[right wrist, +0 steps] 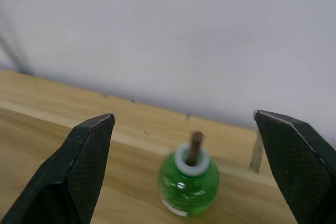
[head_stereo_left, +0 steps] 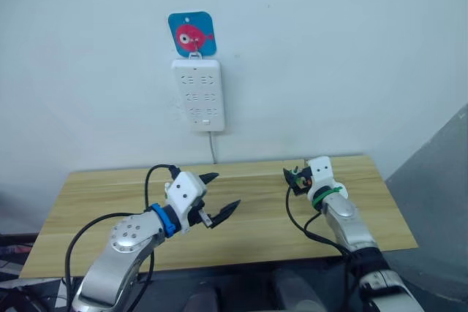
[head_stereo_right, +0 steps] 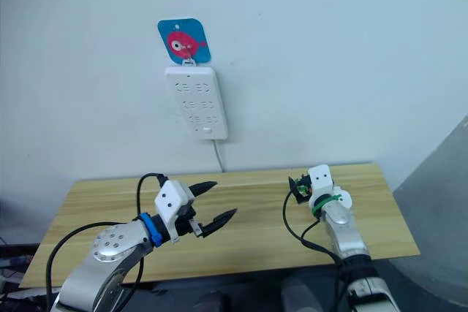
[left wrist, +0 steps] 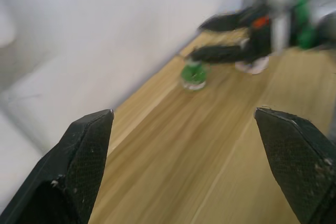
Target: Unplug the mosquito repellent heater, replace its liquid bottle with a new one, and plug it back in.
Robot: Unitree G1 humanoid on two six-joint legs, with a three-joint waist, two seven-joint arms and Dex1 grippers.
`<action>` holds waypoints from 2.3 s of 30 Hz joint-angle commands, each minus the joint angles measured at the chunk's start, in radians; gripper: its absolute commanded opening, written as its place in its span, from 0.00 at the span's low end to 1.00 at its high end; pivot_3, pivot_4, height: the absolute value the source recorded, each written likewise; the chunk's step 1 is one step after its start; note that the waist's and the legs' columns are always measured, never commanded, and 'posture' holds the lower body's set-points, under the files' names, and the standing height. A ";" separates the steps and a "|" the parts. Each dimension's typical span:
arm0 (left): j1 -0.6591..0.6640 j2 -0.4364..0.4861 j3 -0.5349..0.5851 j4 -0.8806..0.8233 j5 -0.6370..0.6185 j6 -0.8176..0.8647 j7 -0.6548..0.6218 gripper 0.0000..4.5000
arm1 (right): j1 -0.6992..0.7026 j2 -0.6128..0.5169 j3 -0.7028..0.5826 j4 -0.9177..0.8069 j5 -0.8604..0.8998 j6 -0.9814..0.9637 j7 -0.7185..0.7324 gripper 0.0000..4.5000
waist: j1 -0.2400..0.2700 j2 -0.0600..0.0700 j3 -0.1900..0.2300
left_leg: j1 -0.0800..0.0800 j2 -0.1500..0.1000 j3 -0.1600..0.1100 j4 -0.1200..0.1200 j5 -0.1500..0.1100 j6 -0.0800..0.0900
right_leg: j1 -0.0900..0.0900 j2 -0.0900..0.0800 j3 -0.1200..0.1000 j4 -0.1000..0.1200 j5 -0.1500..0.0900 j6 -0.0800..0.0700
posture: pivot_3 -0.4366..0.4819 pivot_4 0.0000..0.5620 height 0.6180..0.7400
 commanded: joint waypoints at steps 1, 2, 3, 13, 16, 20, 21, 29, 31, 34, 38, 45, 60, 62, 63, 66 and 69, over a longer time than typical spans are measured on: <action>0.045 -0.024 0.066 0.011 -0.022 -0.058 0.018 1.00 | 0.023 -0.063 0.062 -0.241 0.034 0.121 0.124 0.99 | -0.003 -0.003 0.015 | 0.000 0.000 0.001 0.000 0.000 0.000 | 0.000 0.000 0.000 0.000 0.000 0.000 | 0.36 0.30 1.00; 0.076 -0.042 0.095 0.029 -0.031 -0.078 0.027 1.00 | 0.028 -0.095 0.088 -0.305 0.050 0.153 0.179 0.99 | -0.003 -0.004 0.021 | 0.002 0.001 0.001 0.001 0.000 0.000 | 0.001 0.000 0.000 0.001 -0.001 -0.002 | 0.36 0.31 1.00; 0.105 -0.060 0.125 0.045 -0.039 -0.093 0.039 1.00 | 0.030 -0.124 0.111 -0.361 0.060 0.183 0.223 0.99 | -0.005 -0.004 0.024 | 0.003 0.001 0.003 0.001 0.000 0.000 | 0.001 0.000 0.001 0.001 -0.003 -0.006 | 0.35 0.31 1.00; 0.120 -0.041 0.264 0.291 -0.046 -0.090 0.041 1.00 | -0.006 -0.274 0.207 -0.745 0.198 0.513 0.384 0.99 | 0.008 -0.016 0.082 | -0.003 0.001 0.001 0.000 0.000 0.000 | -0.004 -0.001 -0.002 0.000 -0.003 -0.005 | 0.35 0.45 1.00; 0.052 -0.016 0.244 0.402 -0.008 -0.134 0.028 1.00 | -0.024 -0.277 0.215 -0.790 0.199 0.574 0.364 0.99 | 0.014 -0.017 0.103 | -0.003 0.001 0.001 0.000 0.000 -0.001 | -0.004 -0.002 -0.002 0.000 -0.003 -0.005 | 0.35 0.48 1.00; -0.063 -0.010 0.239 0.547 0.025 -0.187 0.039 1.00 | -0.028 -0.290 0.204 -0.849 0.218 0.641 0.356 0.99 | 0.023 -0.020 0.122 | -0.004 0.001 0.002 0.000 0.000 -0.001 | -0.005 -0.003 -0.002 0.000 -0.002 -0.004 | 0.33 0.53 1.00; -0.092 -0.006 0.233 0.588 0.038 -0.210 0.033 1.00 | -0.026 -0.300 0.205 -0.863 0.222 0.654 0.360 0.99 | 0.024 -0.020 0.127 | -0.004 0.001 0.002 0.000 0.000 -0.001 | -0.005 -0.003 -0.002 0.000 -0.002 -0.004 | 0.33 0.54 1.00; -0.266 0.019 0.175 0.872 0.100 -0.337 -0.037 1.00 | 0.000 -0.335 0.206 -0.948 0.263 0.724 0.342 0.99 | 0.023 -0.021 0.158 | -0.005 0.002 0.001 -0.002 -0.001 -0.003 | -0.006 -0.003 -0.004 -0.003 -0.001 -0.002 | 0.30 0.61 1.00; -0.310 0.017 0.161 0.935 0.114 -0.363 -0.045 1.00 | 0.000 -0.334 0.206 -0.961 0.275 0.741 0.333 0.99 | 0.024 -0.022 0.167 | -0.005 0.002 0.001 -0.002 -0.001 -0.003 | -0.006 -0.003 -0.003 -0.003 -0.001 -0.002 | 0.31 0.62 1.00; -0.364 0.015 0.141 1.018 0.132 -0.397 -0.057 1.00 | -0.001 -0.334 0.207 -0.975 0.287 0.761 0.324 0.99 | 0.024 -0.022 0.172 | -0.005 0.002 0.001 -0.002 -0.001 -0.003 | -0.006 -0.003 -0.004 -0.004 -0.001 -0.002 | 0.31 0.63 1.00; -0.410 -0.006 0.138 1.071 0.132 -0.423 -0.055 1.00 | -0.004 -0.339 0.212 -0.979 0.287 0.771 0.319 0.99 | 0.024 -0.020 0.174 | -0.006 0.002 0.001 -0.002 -0.002 -0.003 | -0.005 -0.004 -0.003 -0.007 0.000 0.000 | 0.31 0.62 1.00; -0.410 -0.017 0.131 1.081 0.125 -0.440 -0.067 1.00 | -0.016 -0.336 0.205 -0.974 0.298 0.783 0.306 0.99 | 0.024 -0.020 0.175 | -0.007 0.002 0.001 -0.003 -0.002 -0.003 | -0.005 -0.004 -0.003 -0.010 0.000 0.001 | 0.30 0.61 1.00; -0.396 -0.037 0.120 1.077 0.136 -0.478 -0.059 0.50 | -0.012 -0.356 0.182 -1.005 0.340 0.828 0.272 1.00 | 0.024 -0.018 0.176 | -0.007 0.002 0.001 -0.011 -0.001 -0.003 | -0.005 -0.013 -0.004 -0.016 0.001 0.003 | 0.30 0.61 1.00; -0.385 -0.020 0.111 1.039 0.136 -0.493 -0.087 0.50 | -0.015 -0.361 0.185 -0.998 0.337 0.816 0.275 1.00 | 0.023 -0.018 0.176 | -0.007 0.002 0.001 -0.012 -0.001 -0.003 | -0.006 -0.014 -0.005 -0.016 0.001 0.003 | 0.30 0.60 1.00; -0.381 -0.012 0.105 1.020 0.136 -0.499 -0.104 0.50 | -0.016 -0.361 0.187 -0.995 0.337 0.811 0.276 1.00 | 0.023 -0.018 0.176 | -0.007 0.002 0.001 -0.012 -0.001 -0.003 | -0.006 -0.014 -0.005 -0.016 0.001 0.003 | 0.30 0.59 1.00; -0.357 0.009 0.081 0.902 0.119 -0.483 -0.162 0.50 | -0.027 -0.356 0.181 -0.985 0.349 0.803 0.284 1.00 | 0.023 -0.018 0.176 | -0.008 0.002 0.001 -0.013 -0.001 -0.003 | -0.007 -0.015 -0.005 -0.016 0.001 0.003 | 0.31 0.57 1.00; -0.338 0.022 0.031 0.717 0.085 -0.413 -0.236 0.50 | -0.070 -0.339 0.168 -0.961 0.375 0.801 0.302 1.00 | 0.024 -0.018 0.176 | -0.013 0.002 0.001 -0.012 -0.001 -0.004 | -0.011 -0.015 -0.006 -0.016 0.001 0.003 | 0.31 0.54 1.00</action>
